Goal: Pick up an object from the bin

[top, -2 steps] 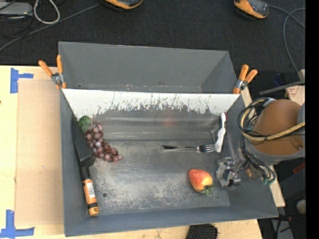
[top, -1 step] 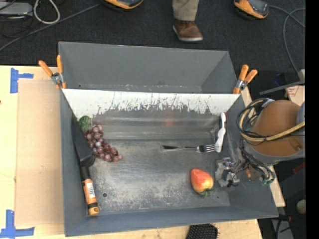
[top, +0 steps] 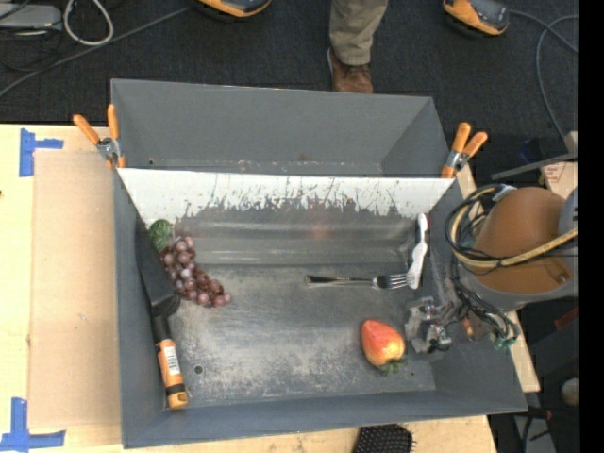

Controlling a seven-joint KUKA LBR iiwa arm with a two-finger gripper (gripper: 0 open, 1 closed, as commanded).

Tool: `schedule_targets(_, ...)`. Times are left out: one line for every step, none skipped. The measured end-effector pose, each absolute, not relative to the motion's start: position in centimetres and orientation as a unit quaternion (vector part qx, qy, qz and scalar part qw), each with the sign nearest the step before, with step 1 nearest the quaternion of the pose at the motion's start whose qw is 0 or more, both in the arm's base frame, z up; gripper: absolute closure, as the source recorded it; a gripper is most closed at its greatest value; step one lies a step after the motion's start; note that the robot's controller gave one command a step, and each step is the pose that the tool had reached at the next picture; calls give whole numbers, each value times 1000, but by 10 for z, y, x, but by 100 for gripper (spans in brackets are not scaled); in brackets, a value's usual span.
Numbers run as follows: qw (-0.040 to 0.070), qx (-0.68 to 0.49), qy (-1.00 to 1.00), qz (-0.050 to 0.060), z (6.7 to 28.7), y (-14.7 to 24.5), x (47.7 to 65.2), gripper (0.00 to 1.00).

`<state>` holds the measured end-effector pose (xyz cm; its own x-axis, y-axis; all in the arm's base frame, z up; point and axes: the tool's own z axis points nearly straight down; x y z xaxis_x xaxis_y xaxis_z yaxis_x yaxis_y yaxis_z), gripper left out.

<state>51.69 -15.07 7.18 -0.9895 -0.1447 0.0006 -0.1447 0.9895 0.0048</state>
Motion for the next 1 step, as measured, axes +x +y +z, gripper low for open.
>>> schedule_targets(0, 194, -981, -3, 86, -132, 545, 100)
